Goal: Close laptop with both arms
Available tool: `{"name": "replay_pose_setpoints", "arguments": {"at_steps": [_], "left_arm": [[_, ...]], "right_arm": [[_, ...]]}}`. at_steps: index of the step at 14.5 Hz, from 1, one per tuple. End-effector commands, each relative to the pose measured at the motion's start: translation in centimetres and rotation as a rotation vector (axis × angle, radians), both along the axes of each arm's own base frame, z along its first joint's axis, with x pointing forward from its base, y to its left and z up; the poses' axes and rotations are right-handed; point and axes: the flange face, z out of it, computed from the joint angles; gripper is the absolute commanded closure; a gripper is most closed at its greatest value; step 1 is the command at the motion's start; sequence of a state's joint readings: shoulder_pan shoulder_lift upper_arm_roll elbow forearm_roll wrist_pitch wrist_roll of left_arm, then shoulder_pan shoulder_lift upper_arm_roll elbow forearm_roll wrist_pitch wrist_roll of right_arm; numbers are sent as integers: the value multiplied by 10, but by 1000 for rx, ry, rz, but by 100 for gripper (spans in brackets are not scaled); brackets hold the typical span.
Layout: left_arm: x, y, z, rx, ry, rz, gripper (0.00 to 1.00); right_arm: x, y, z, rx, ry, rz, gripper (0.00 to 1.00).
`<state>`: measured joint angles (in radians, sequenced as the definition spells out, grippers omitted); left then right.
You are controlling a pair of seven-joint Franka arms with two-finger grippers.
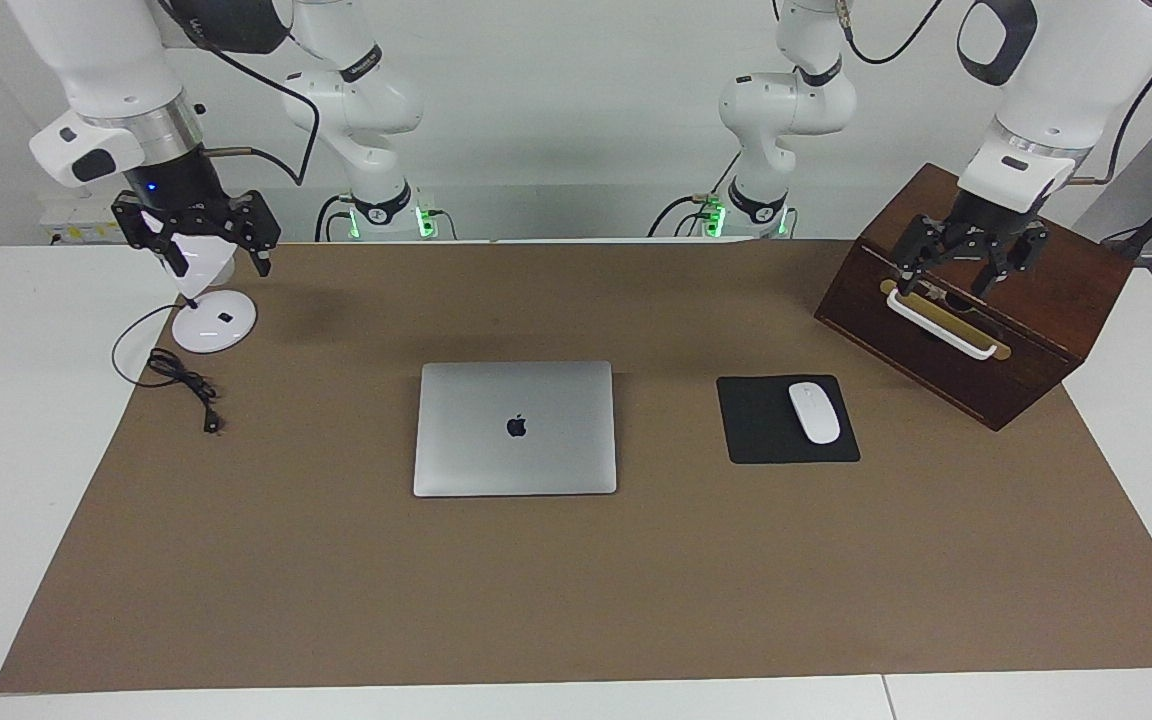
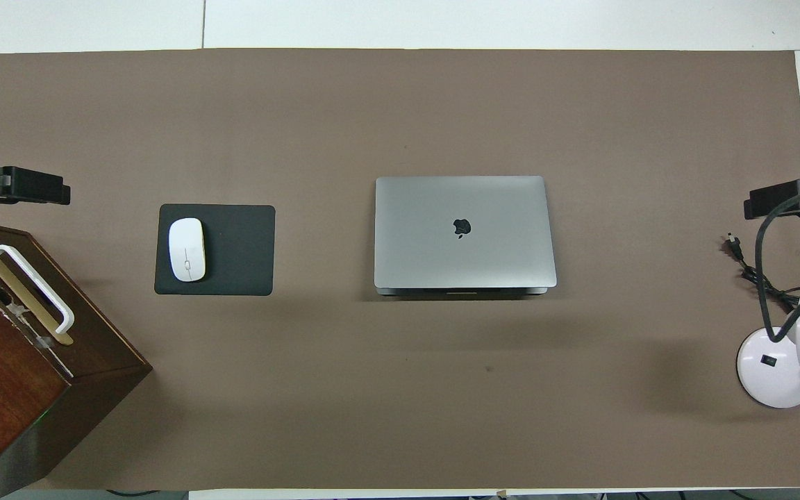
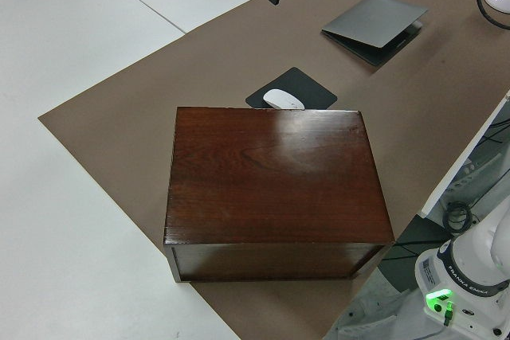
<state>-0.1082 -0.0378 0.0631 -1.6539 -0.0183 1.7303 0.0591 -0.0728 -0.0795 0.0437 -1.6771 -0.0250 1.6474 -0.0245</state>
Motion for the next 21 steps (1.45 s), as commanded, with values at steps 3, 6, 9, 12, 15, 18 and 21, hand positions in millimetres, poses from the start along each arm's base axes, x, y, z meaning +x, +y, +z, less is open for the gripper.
{"name": "replay_pose_setpoints", "arguments": {"at_steps": [3,6,9,12,15,18,21], "left_arm": [[0,1,7,17,-8,9,0],[1,0,7,19,-6,7,0],[1,0,7,17,-6,7,0],[0,1,7,17,-6,8,0],[-1,2,8,18,-8,8,0],[-2,4,6,18,-5,8,0],[-2,7,6,18,0,14,0]], "right_arm": [[-19,3,-10,6,31,-16,1],[-18,3,-10,6,28,-16,1],[-18,3,-9,6,23,-16,1],[-18,3,-9,6,26,-16,1],[-18,4,-9,6,26,-16,1],[-18,4,-10,6,29,-16,1],[-19,4,-9,6,29,-16,1]]}}
